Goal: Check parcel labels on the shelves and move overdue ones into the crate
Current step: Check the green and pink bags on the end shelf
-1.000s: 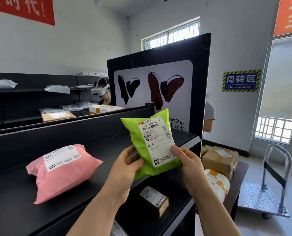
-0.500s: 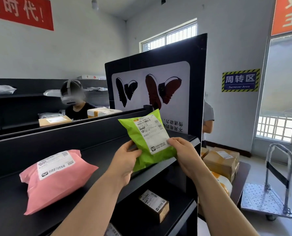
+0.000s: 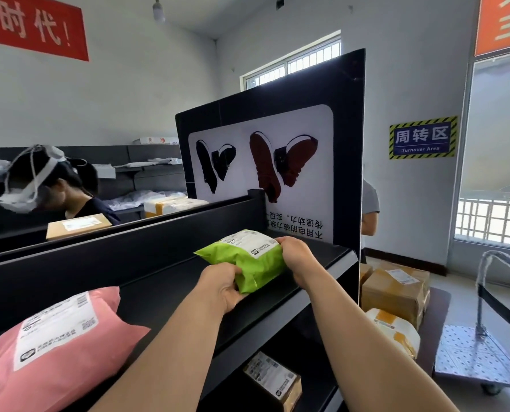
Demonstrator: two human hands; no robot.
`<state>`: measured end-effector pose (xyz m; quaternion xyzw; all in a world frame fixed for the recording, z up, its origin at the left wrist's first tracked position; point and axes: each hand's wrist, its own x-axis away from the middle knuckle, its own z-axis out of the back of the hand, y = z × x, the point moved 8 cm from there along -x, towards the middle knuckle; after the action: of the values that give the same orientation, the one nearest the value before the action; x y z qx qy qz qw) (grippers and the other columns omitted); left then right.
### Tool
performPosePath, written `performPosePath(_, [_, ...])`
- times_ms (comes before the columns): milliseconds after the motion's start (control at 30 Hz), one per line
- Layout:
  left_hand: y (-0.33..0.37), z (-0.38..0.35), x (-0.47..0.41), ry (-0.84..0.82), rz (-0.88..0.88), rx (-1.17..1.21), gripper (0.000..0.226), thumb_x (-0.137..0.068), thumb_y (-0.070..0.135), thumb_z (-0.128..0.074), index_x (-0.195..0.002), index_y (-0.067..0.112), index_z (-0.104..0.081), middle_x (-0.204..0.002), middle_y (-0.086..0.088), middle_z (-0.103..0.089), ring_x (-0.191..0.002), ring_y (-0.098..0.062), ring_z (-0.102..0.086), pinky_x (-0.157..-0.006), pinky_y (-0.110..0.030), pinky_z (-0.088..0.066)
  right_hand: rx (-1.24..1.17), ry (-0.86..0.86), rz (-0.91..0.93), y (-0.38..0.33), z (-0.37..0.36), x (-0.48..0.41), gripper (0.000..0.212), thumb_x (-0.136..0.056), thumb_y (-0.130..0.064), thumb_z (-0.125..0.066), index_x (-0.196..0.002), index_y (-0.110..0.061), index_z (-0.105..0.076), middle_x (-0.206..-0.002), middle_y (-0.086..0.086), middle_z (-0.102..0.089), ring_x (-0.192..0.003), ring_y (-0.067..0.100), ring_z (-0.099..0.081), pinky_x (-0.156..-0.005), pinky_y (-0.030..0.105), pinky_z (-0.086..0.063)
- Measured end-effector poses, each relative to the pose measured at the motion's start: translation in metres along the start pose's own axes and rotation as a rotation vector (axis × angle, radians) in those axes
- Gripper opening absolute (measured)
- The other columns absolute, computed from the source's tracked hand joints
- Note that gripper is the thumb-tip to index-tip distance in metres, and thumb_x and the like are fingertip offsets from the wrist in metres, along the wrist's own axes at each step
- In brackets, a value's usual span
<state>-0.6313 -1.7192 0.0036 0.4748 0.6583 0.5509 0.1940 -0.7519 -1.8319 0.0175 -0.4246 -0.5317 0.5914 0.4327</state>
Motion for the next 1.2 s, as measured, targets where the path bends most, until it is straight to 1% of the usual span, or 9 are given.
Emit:
performPosePath(100, [0.000, 0.001, -0.006, 0.023, -0.015, -0.001, 0.043, -0.092, -0.015, -0.034, -0.129, 0.002, -0.049, -0.119, -0.022, -0.057, -0.110, -0.037, -0.058, -0.077, -0.047, -0.047, -0.027, -0.011, -0.008, 0.005, -0.006, -0.006, 0.035, -0.087, -0.005, -0.039, -0.091, -0.018, -0.072, -0.100, 0.007, -0.070, -0.089, 0.021, -0.061, -0.083, 0.033, -0.049])
performPosePath(233, [0.007, 0.004, -0.003, 0.047, -0.053, -0.019, 0.040, -0.090, -0.016, -0.038, -0.120, 0.005, -0.054, -0.104, -0.017, -0.060, -0.083, -0.029, -0.061, -0.078, -0.046, -0.048, 0.023, -0.023, 0.021, 0.007, -0.009, -0.014, 0.050, -0.072, -0.021, -0.045, -0.117, -0.019, -0.067, -0.121, 0.007, -0.066, -0.106, 0.023, -0.062, -0.081, 0.031, -0.051])
performPosePath(300, [0.010, 0.003, 0.001, 0.039, -0.069, -0.043, 0.041, -0.089, -0.014, -0.042, -0.123, 0.004, -0.054, -0.106, -0.016, -0.062, -0.080, -0.027, -0.061, -0.075, -0.043, -0.049, 0.043, 0.010, 0.026, 0.013, -0.002, -0.022, 0.068, -0.066, -0.027, -0.042, -0.132, -0.025, -0.057, -0.138, 0.005, -0.054, -0.122, 0.026, -0.053, -0.092, 0.033, -0.048])
performPosePath(433, [0.021, 0.002, 0.027, 0.033, -0.103, -0.101, 0.042, -0.090, -0.005, -0.048, -0.130, 0.008, -0.053, -0.113, -0.006, -0.062, -0.083, -0.019, -0.057, -0.067, -0.032, -0.045, 0.034, 0.101, 0.078, 0.006, 0.011, -0.010, 0.066, -0.074, -0.030, -0.043, -0.140, -0.030, -0.046, -0.149, 0.002, -0.041, -0.133, 0.023, -0.040, -0.110, 0.044, -0.037])
performPosePath(567, [0.042, 0.006, 0.069, 0.014, -0.204, -0.124, 0.018, -0.090, -0.004, -0.053, -0.104, 0.008, -0.055, -0.109, -0.008, -0.051, -0.077, -0.014, -0.051, -0.061, -0.023, -0.038, 0.006, 0.126, 0.144, -0.016, 0.008, 0.044, 0.057, -0.084, -0.023, -0.050, -0.141, -0.025, -0.046, -0.145, 0.001, -0.045, -0.127, 0.019, -0.046, -0.106, 0.038, -0.041])
performPosePath(667, [0.052, 0.020, 0.103, -0.045, -0.316, -0.221, 0.058, -0.088, 0.002, -0.058, -0.142, 0.008, -0.038, -0.140, -0.013, -0.046, -0.119, -0.025, -0.052, -0.084, -0.027, -0.041, -0.075, 0.060, 0.197, -0.029, -0.007, 0.091, 0.045, -0.092, -0.013, -0.050, -0.137, -0.018, -0.052, -0.135, -0.001, -0.054, -0.122, 0.015, -0.051, -0.101, 0.031, -0.041])
performPosePath(767, [0.054, 0.053, 0.147, -0.022, -0.416, -0.293, 0.068, -0.086, 0.009, -0.061, -0.147, 0.014, -0.033, -0.139, -0.008, -0.049, -0.125, -0.023, -0.048, -0.109, -0.038, -0.036, -0.112, -0.002, 0.210, -0.036, -0.029, 0.149, 0.038, -0.095, -0.011, -0.050, -0.131, -0.017, -0.058, -0.126, -0.004, -0.056, -0.117, 0.009, -0.048, -0.095, 0.025, -0.034])
performPosePath(967, [0.043, 0.146, 0.248, 0.061, -0.488, -0.318, 0.047, -0.084, 0.015, -0.063, -0.130, 0.011, -0.053, -0.108, 0.004, -0.062, -0.111, -0.021, -0.059, -0.103, -0.043, -0.046, -0.190, -0.127, 0.193, -0.036, -0.087, 0.259, 0.029, -0.094, -0.013, -0.052, -0.118, -0.021, -0.065, -0.110, -0.014, -0.062, -0.105, -0.001, -0.052, -0.098, 0.025, -0.035])
performPosePath(1200, [0.017, 0.302, 0.379, 0.304, -0.468, -0.181, 0.034, -0.093, 0.005, -0.054, -0.125, 0.018, -0.055, -0.113, 0.001, -0.065, -0.112, -0.020, -0.061, -0.099, -0.040, -0.049, -0.243, -0.403, 0.163, -0.038, -0.196, 0.412, 0.024, -0.094, -0.011, -0.054, -0.109, -0.020, -0.069, -0.110, -0.003, -0.068, -0.105, 0.007, -0.059, -0.091, 0.024, -0.045])
